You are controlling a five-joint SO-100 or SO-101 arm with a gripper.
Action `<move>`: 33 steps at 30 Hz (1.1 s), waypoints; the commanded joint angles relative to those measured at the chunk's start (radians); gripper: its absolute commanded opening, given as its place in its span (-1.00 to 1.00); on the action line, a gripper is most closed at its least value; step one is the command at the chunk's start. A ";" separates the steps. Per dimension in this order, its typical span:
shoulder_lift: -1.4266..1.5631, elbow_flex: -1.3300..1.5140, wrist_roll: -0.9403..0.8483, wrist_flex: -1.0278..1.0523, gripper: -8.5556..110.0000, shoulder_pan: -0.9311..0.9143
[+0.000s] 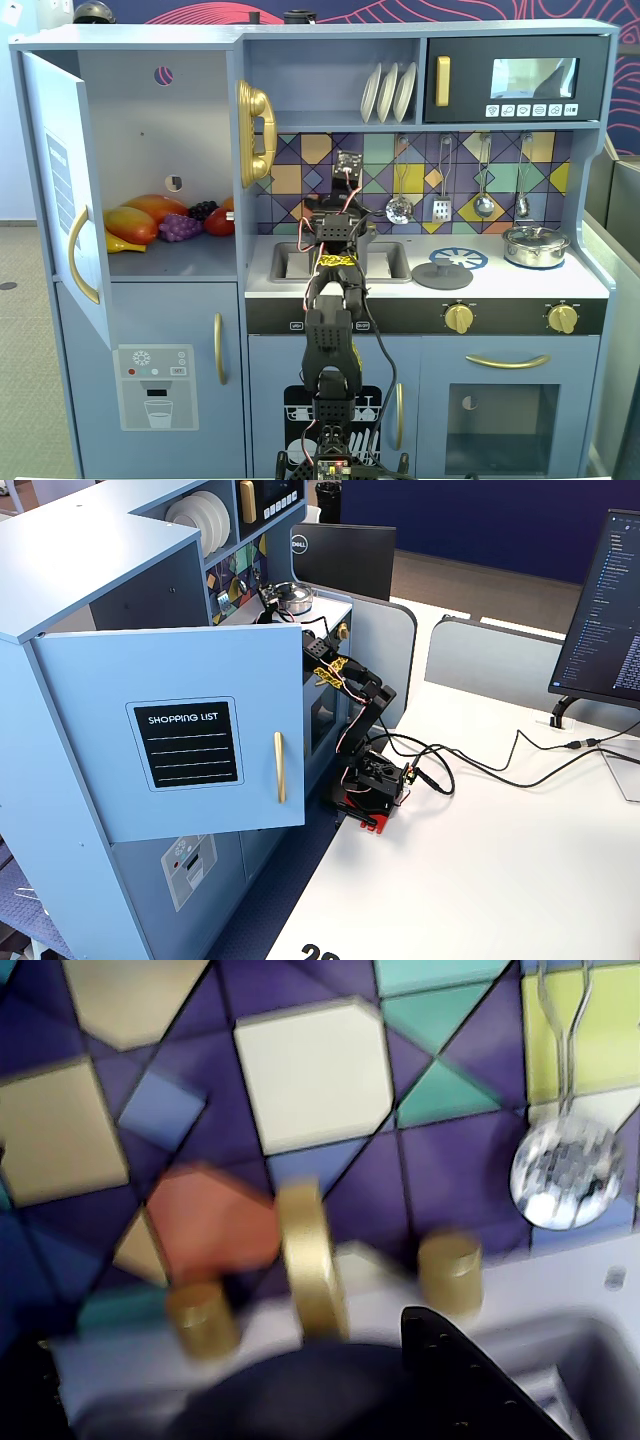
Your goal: Pick up the green pineapple from the left cabinet and place it in the gray recipient
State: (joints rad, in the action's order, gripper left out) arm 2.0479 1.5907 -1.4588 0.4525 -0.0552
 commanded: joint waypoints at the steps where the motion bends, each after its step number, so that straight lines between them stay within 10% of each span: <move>1: 0.262 0.021 -0.012 0.212 -0.47 0.023; 6: 0.620 0.288 -0.078 0.597 -0.86 0.112; 24: 0.936 1.388 -0.115 0.399 -0.86 0.138; 33: 1.089 1.411 -0.107 0.801 -0.86 0.074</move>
State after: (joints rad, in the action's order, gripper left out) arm 3.0511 3.0066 -1.5570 1.0784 0.0491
